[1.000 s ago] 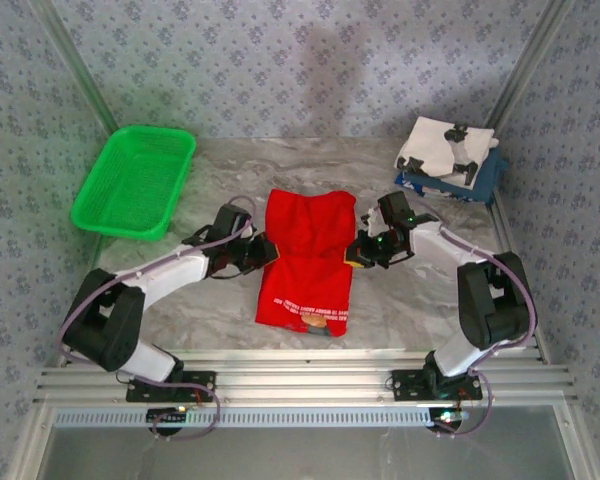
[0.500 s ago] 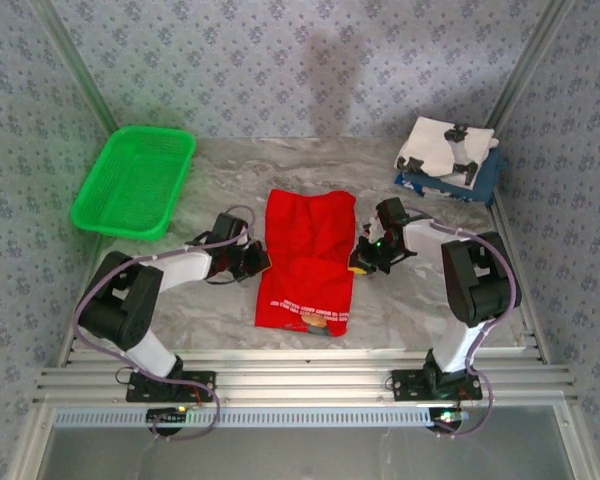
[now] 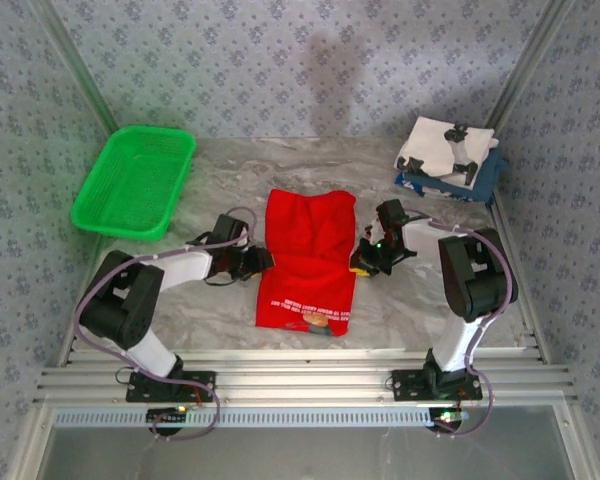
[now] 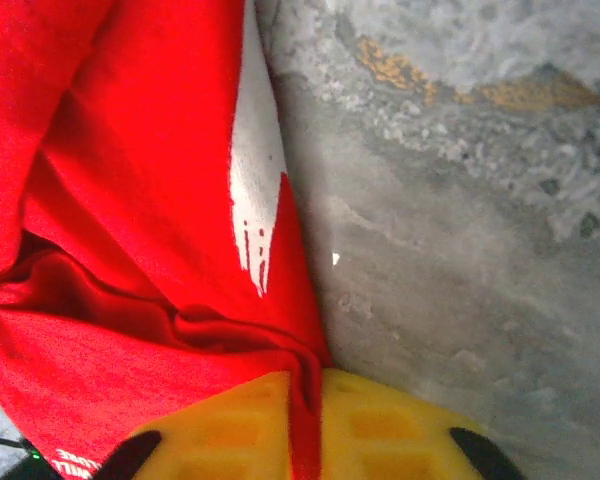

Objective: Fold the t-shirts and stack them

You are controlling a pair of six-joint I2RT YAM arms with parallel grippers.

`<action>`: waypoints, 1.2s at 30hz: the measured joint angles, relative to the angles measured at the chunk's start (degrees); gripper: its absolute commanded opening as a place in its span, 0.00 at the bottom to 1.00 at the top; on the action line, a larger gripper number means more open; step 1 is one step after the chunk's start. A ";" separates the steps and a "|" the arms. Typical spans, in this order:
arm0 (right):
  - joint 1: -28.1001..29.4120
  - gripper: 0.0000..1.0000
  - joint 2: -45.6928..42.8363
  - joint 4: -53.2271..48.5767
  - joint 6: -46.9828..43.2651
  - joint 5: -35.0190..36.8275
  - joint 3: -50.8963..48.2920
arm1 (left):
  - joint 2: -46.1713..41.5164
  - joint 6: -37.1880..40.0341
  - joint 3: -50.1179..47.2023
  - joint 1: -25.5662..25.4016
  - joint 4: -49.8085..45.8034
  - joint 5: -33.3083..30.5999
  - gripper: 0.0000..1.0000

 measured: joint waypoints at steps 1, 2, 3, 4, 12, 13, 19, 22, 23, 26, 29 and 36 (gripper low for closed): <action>-0.02 0.37 -0.02 0.00 -0.13 -0.35 0.22 | -0.70 0.02 0.07 0.00 -0.92 -0.55 0.51; 0.02 0.39 -0.17 -0.02 -0.13 -0.33 0.59 | -1.68 0.13 0.22 0.00 -2.14 -1.09 0.52; 0.02 0.42 -0.31 -0.02 -0.07 0.00 0.76 | -2.69 0.20 0.42 0.00 -3.39 -1.55 0.54; 0.02 0.47 -0.55 -0.07 -0.11 0.52 0.79 | -4.15 0.09 0.72 0.00 -5.01 -2.25 0.57; 0.28 0.56 -12.90 -3.93 0.26 7.87 0.33 | -19.37 -1.62 3.69 -0.28 -15.39 -6.12 0.60; 0.70 0.55 -14.73 -4.37 0.26 8.33 0.35 | -20.28 -2.27 3.78 -0.74 -15.78 -6.27 0.58; 4.59 0.22 -17.09 -4.07 1.68 6.58 -0.13 | -16.55 -8.28 3.76 -5.90 -13.16 -4.46 0.21; 5.64 0.14 -14.73 -0.72 3.72 3.78 -2.03 | -10.71 -10.14 3.76 -7.37 -9.09 -3.17 0.18; 5.62 0.13 -13.60 0.52 4.24 3.19 -2.82 | -8.48 -10.51 3.78 -7.48 -7.85 -2.97 0.16; 5.29 0.11 -8.96 3.37 5.44 2.27 -4.57 | -2.38 -11.02 4.26 -7.08 -5.42 -3.02 0.14; 4.92 0.10 -4.59 5.35 5.68 2.32 -5.09 | 2.84 -11.08 4.85 -6.34 -4.07 -3.67 0.14; 3.72 0.10 -3.39 7.26 5.64 1.25 -5.25 | 5.81 -10.19 5.60 -5.64 -2.43 -4.92 0.14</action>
